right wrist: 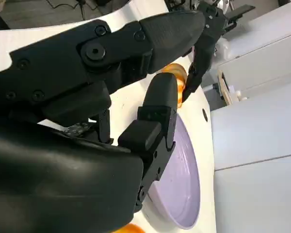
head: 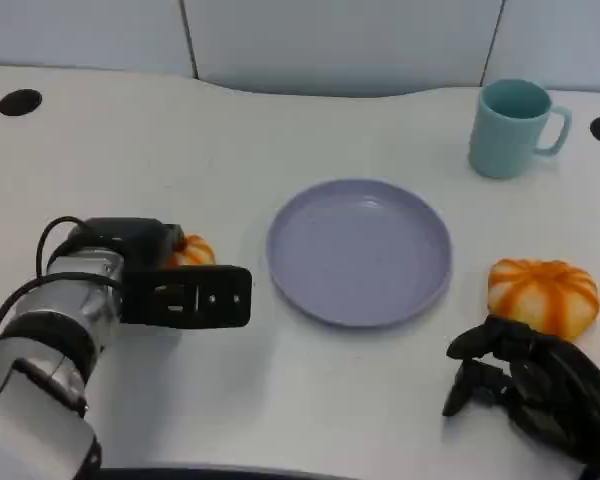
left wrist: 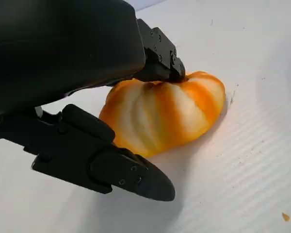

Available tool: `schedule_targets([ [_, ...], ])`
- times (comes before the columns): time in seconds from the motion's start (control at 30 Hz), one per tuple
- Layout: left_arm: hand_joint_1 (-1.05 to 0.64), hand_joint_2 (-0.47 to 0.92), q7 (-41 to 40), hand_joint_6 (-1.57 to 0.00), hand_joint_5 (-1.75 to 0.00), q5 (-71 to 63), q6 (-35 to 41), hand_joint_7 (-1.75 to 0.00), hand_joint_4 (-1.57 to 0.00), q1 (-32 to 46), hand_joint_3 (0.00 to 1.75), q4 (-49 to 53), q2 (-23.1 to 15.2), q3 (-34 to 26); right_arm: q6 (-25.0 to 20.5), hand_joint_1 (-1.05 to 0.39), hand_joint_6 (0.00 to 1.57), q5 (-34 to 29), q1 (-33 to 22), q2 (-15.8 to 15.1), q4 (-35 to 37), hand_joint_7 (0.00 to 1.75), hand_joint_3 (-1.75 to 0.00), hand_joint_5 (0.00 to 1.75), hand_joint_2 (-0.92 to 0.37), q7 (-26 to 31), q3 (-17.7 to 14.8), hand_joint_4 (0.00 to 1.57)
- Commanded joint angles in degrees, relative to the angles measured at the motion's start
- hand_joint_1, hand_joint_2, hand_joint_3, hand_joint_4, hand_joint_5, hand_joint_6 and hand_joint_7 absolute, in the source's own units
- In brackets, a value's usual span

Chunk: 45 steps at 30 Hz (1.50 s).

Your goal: Grasp the bread from the table and place it into the plate.

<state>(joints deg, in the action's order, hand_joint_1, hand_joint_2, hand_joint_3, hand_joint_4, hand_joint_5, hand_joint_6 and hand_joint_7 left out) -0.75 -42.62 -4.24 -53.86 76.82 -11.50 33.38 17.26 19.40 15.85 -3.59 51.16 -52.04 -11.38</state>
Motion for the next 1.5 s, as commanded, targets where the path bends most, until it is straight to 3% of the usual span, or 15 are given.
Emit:
schedule_targets([
  [0.03, -0.54, 0.75, -0.98, -0.81, -0.42, 0.48, -0.74, -0.08, -0.74, 1.29, 0.0, 0.81, -0.57, -0.33, -0.52, -0.56, 0.78, -0.52, -2.39, -0.52, 0.96, 0.83, -0.09, 1.38, -0.92, 0.78, 0.14, 0.67],
  [0.13, -0.54, 0.75, -3.87, -0.96, -0.75, -1.45, -0.03, -0.07, -0.74, 1.39, 0.0, 1.03, -0.69, 1.36, -1.79, -0.54, 0.78, 0.2, -2.71, -0.48, 0.11, 0.81, -0.08, 1.37, -0.92, 0.39, 0.09, 0.66],
  [0.2, -0.54, 0.75, -5.46, -0.86, -1.09, -2.13, 0.28, -0.02, -0.7, 1.5, 0.0, 1.14, -0.71, 2.04, -1.83, -0.54, 0.78, 0.03, -3.03, -0.53, -0.71, 0.81, -0.1, 1.39, -0.92, 0.51, 0.34, 0.65],
  [0.27, -0.46, 0.73, -8.9, -0.9, -1.41, -3.11, 0.17, -0.06, -0.7, 2.06, 0.0, 1.14, -0.95, 2.86, -2.19, -0.54, 0.77, -0.14, -3.12, -0.65, -1.16, 0.82, -0.11, 1.41, -0.92, 0.7, 0.54, 0.65],
  [0.3, -0.38, 0.74, -10.28, -0.81, -1.61, -3.5, 0.08, -0.6, -0.7, 2.28, 0.0, 1.16, -1.07, 3.19, -2.32, -0.54, 0.77, -0.14, -3.16, -0.65, -1.31, 0.82, -0.1, 1.41, -0.92, 0.81, 0.58, 0.65],
  [0.37, -0.34, 0.75, -12.63, -0.67, -1.71, -3.88, -0.26, -1.12, -0.73, 2.67, 0.0, 1.21, -1.35, 3.57, -2.72, -0.54, 0.77, 0.23, -3.08, -0.53, -1.19, 0.82, -0.1, 1.42, -0.92, 0.64, 0.4, 0.64],
  [0.5, -0.29, 0.82, -14.46, -0.86, -1.36, -2.82, -0.18, -0.66, -0.74, 3.08, 0.01, 1.26, -1.31, 2.88, -2.6, -0.54, 0.77, 0.34, -2.94, -0.35, -1.05, 0.82, -0.09, 1.42, -0.92, 0.88, 0.25, 0.63],
  [0.77, -0.25, 0.88, -16.81, -0.89, -1.01, -0.12, -3.54, -0.52, -0.75, 3.4, 0.01, 0.67, -2.14, -0.22, -1.48, -0.54, 0.77, -0.09, -2.99, -0.43, -0.69, 0.83, -0.1, 1.42, -0.92, 0.98, 0.56, 0.64],
  [0.83, -0.23, 0.89, -18.08, -0.75, -1.29, 0.32, -4.89, -0.97, -0.71, 3.37, 0.01, 0.43, -2.59, -0.79, -0.82, -0.54, 0.77, -0.06, -2.84, -0.36, -0.04, 0.83, -0.1, 1.42, -0.92, 0.81, 0.5, 0.64],
  [0.97, -0.26, 0.89, -18.81, -0.69, -1.4, 0.17, -5.81, -1.05, -0.69, 2.27, 0.0, 0.24, -3.32, -0.91, 1.06, -0.54, 0.76, -0.61, -2.66, -0.41, 0.77, 0.83, -0.11, 1.4, -0.92, 1.31, 0.75, 0.64],
  [1.03, -0.25, 0.88, -18.34, -0.64, -1.57, 1.28, -6.73, -1.29, -0.69, 1.62, 0.0, -0.03, -3.6, -2.11, 0.64, -0.54, 0.76, -0.39, -2.6, -0.45, 0.53, 0.84, -0.13, 1.4, -0.92, 1.13, 0.85, 0.63],
  [1.1, -0.25, 0.88, -17.99, -0.61, -1.6, 1.71, -7.24, -1.35, -0.67, 0.92, 0.01, -0.26, -3.85, -2.78, -0.44, -0.54, 0.76, 0.07, -2.39, -0.38, 0.65, 0.84, -0.13, 1.39, -0.92, 0.92, 0.68, 0.63],
  [1.17, -0.23, 0.89, -18.57, -0.56, -1.71, 1.8, -8.35, -1.63, -0.7, 0.42, 0.01, -0.55, -4.24, -3.25, -0.58, -0.53, 0.77, 0.3, -2.18, -0.19, 1.26, 0.81, -0.11, 1.38, -0.92, 0.91, 0.38, 0.63],
  [1.43, -0.23, 0.89, -18.42, -0.55, -1.75, 3.34, -11.9, -1.74, -0.73, -1.81, 0.04, -1.62, -5.02, -5.16, 0.96, -0.54, 0.78, -0.05, -1.75, 0.05, 2.55, 0.8, -0.11, 1.37, -0.92, 1.21, 0.48, 0.63],
  [1.5, -0.25, 0.91, -18.91, -0.56, -1.65, 3.06, -12.61, -1.65, -0.67, -2.36, 0.06, -1.91, -4.92, -5.09, 1.41, -0.55, 0.78, -0.17, -1.59, 0.11, 3.04, 0.8, -0.1, 1.36, -0.92, 1.18, 0.48, 0.63],
])
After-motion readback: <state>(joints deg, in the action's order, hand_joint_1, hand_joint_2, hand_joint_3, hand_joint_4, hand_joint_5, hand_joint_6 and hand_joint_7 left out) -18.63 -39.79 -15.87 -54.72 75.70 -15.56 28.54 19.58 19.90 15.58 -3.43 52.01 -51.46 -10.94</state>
